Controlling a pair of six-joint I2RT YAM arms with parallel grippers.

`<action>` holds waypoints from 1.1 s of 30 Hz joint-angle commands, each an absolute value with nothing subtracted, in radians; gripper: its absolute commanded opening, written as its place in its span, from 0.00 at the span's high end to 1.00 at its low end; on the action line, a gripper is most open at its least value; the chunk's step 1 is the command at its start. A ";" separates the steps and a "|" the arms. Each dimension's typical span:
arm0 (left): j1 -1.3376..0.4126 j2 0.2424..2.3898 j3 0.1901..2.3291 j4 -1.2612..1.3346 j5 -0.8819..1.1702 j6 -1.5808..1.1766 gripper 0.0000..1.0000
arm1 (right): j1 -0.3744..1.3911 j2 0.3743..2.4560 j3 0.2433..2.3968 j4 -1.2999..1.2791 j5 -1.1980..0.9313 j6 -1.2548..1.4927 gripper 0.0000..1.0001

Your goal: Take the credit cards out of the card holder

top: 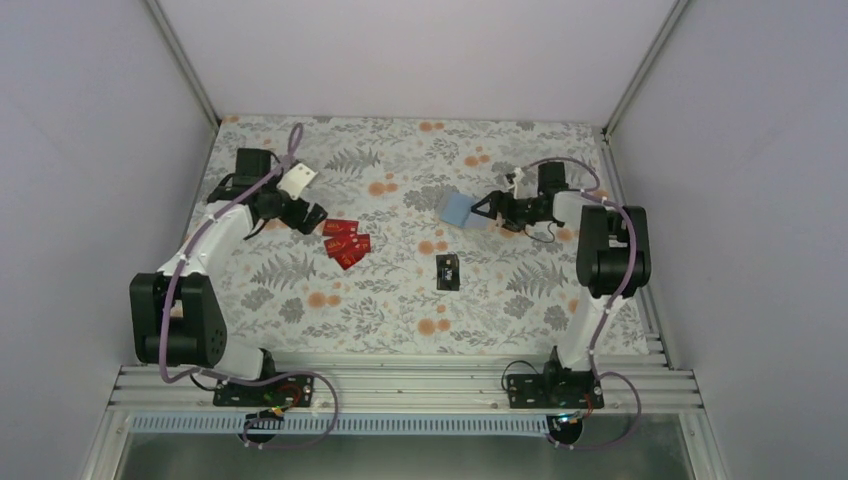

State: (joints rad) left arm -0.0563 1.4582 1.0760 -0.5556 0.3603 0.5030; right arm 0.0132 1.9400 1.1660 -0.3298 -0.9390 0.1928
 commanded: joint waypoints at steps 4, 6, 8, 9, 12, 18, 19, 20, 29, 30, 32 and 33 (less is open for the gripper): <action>0.117 1.406 1.011 -0.419 0.416 0.355 0.00 | -0.069 1.754 1.150 -0.335 -0.406 0.267 0.01; 0.165 1.404 0.989 -0.348 0.376 0.296 0.00 | -0.069 1.635 1.091 -0.284 -0.259 0.290 0.01; 0.200 1.403 0.960 -0.266 0.315 0.239 0.00 | -0.069 1.490 0.983 -0.170 -0.180 0.301 0.01; 0.203 1.401 0.943 -0.221 0.281 0.213 0.00 | -0.069 1.409 0.911 -0.090 -0.157 0.302 0.01; 0.203 1.390 0.890 -0.074 0.193 0.103 0.00 | -0.069 1.156 0.670 0.232 -0.101 0.288 0.01; 0.182 1.269 0.573 0.454 0.234 0.017 0.00 | -0.067 0.909 0.220 0.797 0.012 0.200 0.01; 0.172 1.257 0.509 0.551 0.233 0.023 0.00 | -0.068 0.916 0.183 0.827 0.025 0.200 0.01; 0.164 1.255 0.458 0.633 0.229 0.025 0.00 | -0.068 0.933 0.161 0.849 0.031 0.194 0.01; 0.110 1.314 0.212 1.033 0.187 0.074 0.00 | -0.059 1.198 0.092 1.158 0.026 0.160 0.01; 0.104 1.329 0.200 1.074 0.176 0.087 0.00 | -0.058 1.219 0.102 1.173 0.011 0.148 0.01; 0.098 1.361 0.204 1.128 0.141 0.086 0.00 | -0.058 1.251 0.130 1.170 -0.007 0.118 0.01; 0.098 1.387 0.216 1.131 0.136 0.075 0.00 | -0.058 1.269 0.130 1.193 -0.014 0.104 0.01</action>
